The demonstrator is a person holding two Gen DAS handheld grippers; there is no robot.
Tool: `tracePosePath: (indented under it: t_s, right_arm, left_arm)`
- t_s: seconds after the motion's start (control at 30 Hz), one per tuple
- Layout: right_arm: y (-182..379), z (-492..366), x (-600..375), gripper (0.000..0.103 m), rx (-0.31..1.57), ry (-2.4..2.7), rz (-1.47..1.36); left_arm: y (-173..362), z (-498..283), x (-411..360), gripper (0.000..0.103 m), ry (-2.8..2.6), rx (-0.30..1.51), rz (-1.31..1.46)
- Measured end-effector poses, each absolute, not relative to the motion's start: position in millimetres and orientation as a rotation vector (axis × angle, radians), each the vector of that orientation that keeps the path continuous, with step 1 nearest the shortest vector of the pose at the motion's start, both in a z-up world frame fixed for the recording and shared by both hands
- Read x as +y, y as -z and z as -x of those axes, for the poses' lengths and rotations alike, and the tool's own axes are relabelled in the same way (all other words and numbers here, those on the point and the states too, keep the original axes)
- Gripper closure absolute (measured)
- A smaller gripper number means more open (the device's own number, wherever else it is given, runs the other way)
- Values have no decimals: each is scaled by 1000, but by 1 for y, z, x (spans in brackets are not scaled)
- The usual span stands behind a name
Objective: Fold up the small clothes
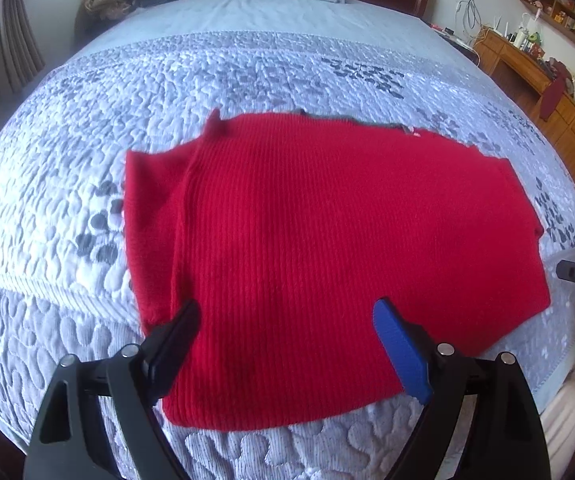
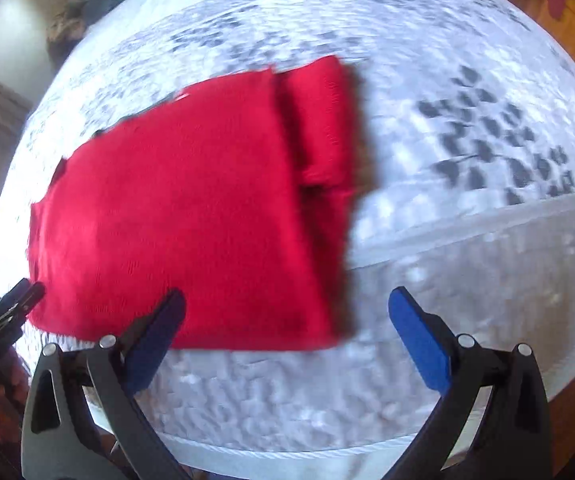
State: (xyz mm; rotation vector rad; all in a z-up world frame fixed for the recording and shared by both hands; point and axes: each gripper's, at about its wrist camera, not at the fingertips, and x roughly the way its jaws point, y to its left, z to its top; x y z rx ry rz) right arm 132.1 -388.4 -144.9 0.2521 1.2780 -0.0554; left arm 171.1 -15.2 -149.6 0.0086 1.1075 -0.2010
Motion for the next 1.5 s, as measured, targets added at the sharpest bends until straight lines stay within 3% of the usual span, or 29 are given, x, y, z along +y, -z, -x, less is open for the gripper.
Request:
tracePosePath:
  t_s: [0.67,0.73,0.8,0.83,0.9,0.97,1.5]
  right_arm:
    - [192,-215,-418,4,1361,-49,-321]
    - [191,-219,-414,12,1352,-55,-314]
    - [190,-223,-411,37,1347,-54,-293]
    - [189,-225,-411,41,1347,-68,-299]
    - [187,-227,-410,64,1349,-97,-319]
    - [185,-227,-411,77,1350,-122,-351]
    - [194,-228,-405,80,1375,-51,-356]
  left_arm:
    - [184,-242,-30,15,190,1217,42]
    - [186,-242,-29,14,196,1221,40]
    - [187,-242,-29,13,203,1226,40]
    - [188,-242,-29,12,205,1228,43]
    - [189,-243,-28,11,211,1232,50]
    - [190,-243,-26,11,218,1235,53]
    - [200,-249,-30,7,232,1256,16]
